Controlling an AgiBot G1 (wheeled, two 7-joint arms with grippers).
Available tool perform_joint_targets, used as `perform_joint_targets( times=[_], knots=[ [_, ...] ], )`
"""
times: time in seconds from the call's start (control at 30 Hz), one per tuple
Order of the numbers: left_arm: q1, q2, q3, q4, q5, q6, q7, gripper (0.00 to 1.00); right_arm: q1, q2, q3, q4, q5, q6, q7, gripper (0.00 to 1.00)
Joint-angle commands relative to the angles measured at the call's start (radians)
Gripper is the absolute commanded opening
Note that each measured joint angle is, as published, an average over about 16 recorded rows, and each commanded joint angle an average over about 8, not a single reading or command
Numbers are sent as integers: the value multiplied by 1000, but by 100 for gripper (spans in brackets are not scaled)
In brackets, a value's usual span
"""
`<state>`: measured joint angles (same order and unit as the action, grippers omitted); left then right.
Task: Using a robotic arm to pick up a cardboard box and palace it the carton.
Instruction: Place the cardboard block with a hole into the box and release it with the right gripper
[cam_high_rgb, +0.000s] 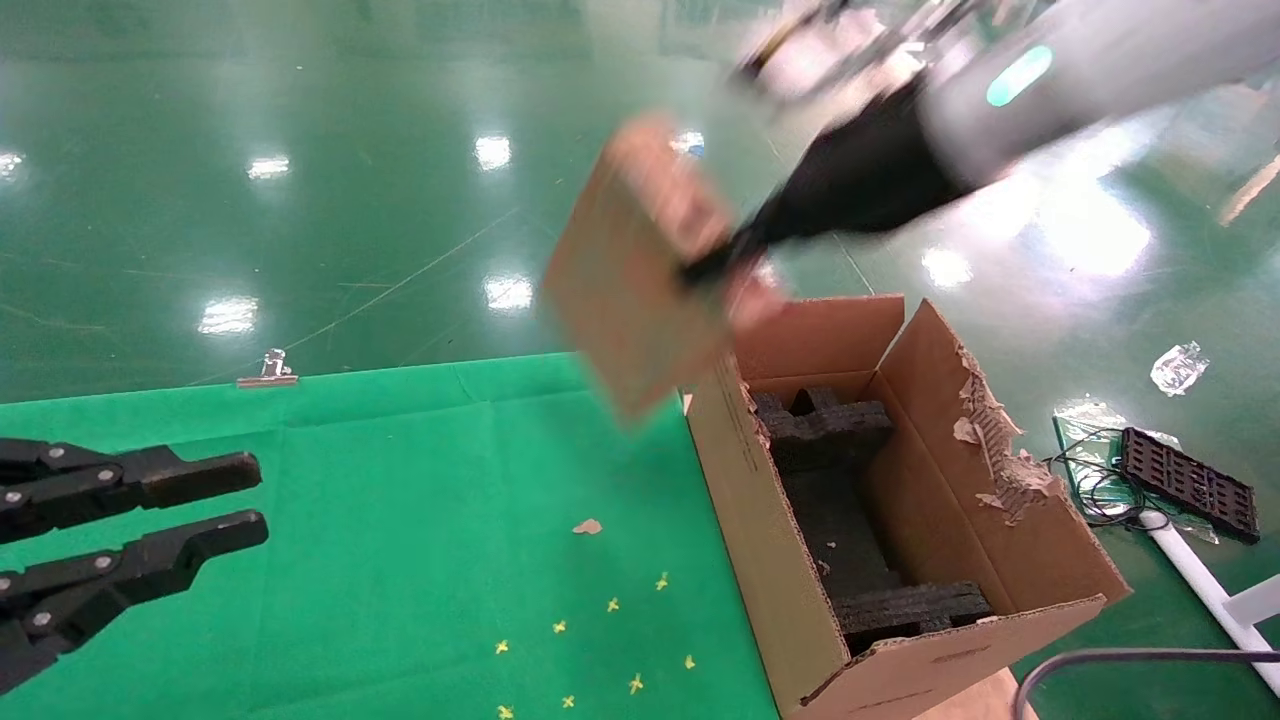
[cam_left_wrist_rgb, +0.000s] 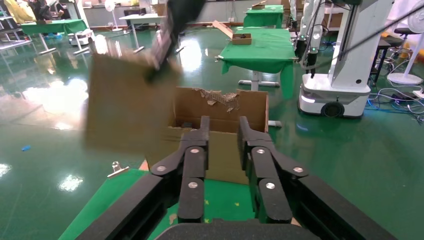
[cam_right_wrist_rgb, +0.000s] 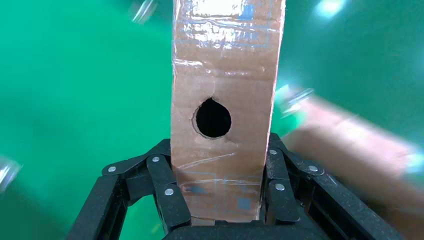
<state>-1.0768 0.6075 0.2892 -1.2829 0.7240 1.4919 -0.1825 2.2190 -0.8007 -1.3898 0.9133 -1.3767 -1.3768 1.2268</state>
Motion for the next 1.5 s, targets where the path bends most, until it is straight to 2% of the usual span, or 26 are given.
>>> perform_joint_targets(
  times=[0.03,0.33,0.4,0.6,0.67,1.03,1.5],
  knots=[
    [0,0,0,0,0,0,0,0,48,41,27,-28,-8,25,-33,0],
    [0,0,1,0,0,0,0,0,134,117,-1,-197,-130,-6,-103,0],
    [0,0,1,0,-1,0,0,6,134,129,-14,-226,-151,-22,-110,0],
    [0,-1,1,0,-1,-1,1,81,101,148,-49,-301,-184,-65,-118,0],
    [0,-1,1,0,-1,-1,1,100,80,149,-59,-323,-189,-70,-117,0],
    [0,-1,2,0,-1,-1,1,100,-52,105,-101,-445,-209,-46,-107,0],
    [-1,-1,3,0,-2,-1,1,100,-201,16,-123,-610,-208,11,-144,0]
  ],
)
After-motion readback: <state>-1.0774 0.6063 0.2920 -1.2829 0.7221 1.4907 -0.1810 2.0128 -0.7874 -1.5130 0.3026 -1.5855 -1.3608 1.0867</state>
